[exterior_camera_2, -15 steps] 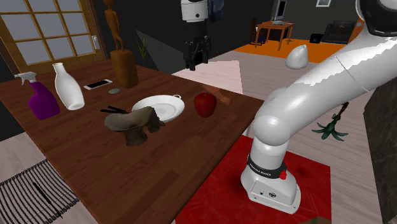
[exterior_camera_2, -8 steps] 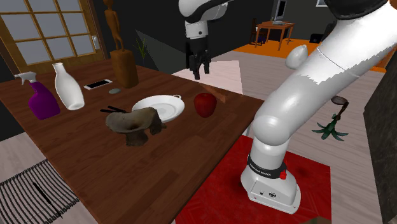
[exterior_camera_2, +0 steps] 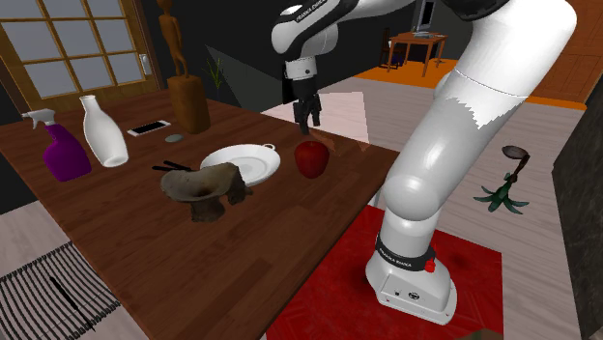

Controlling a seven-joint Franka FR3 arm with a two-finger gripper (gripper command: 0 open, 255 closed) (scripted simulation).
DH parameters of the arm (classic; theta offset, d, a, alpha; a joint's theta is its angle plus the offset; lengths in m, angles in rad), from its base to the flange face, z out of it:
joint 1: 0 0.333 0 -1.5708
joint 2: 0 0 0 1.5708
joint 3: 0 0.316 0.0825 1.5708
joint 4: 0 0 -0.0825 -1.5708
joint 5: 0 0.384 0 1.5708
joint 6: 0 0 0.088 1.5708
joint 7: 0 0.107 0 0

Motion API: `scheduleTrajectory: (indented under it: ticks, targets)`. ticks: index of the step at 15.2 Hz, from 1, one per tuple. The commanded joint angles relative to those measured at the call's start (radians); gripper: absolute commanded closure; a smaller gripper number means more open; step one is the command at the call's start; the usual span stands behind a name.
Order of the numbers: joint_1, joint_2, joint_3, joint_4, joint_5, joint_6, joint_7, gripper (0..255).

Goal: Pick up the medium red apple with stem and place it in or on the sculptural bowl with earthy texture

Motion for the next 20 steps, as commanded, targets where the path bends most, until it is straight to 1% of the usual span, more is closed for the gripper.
scheduleTrajectory:
  ticks: [1, 5, 12, 13, 20]
  targets:
    - [-0.002, 0.005, -0.005, -0.024, -0.002, 0.029, -0.004, 0]
    - [-0.005, 0.011, -0.009, -0.068, -0.005, 0.078, -0.004, 0]
    - [-0.005, 0.011, -0.009, -0.067, -0.005, 0.078, -0.004, 0]
    - [-0.005, 0.011, -0.009, -0.067, -0.005, 0.078, -0.004, 255]
    - [-0.005, 0.011, -0.009, -0.067, -0.005, 0.078, -0.004, 255]
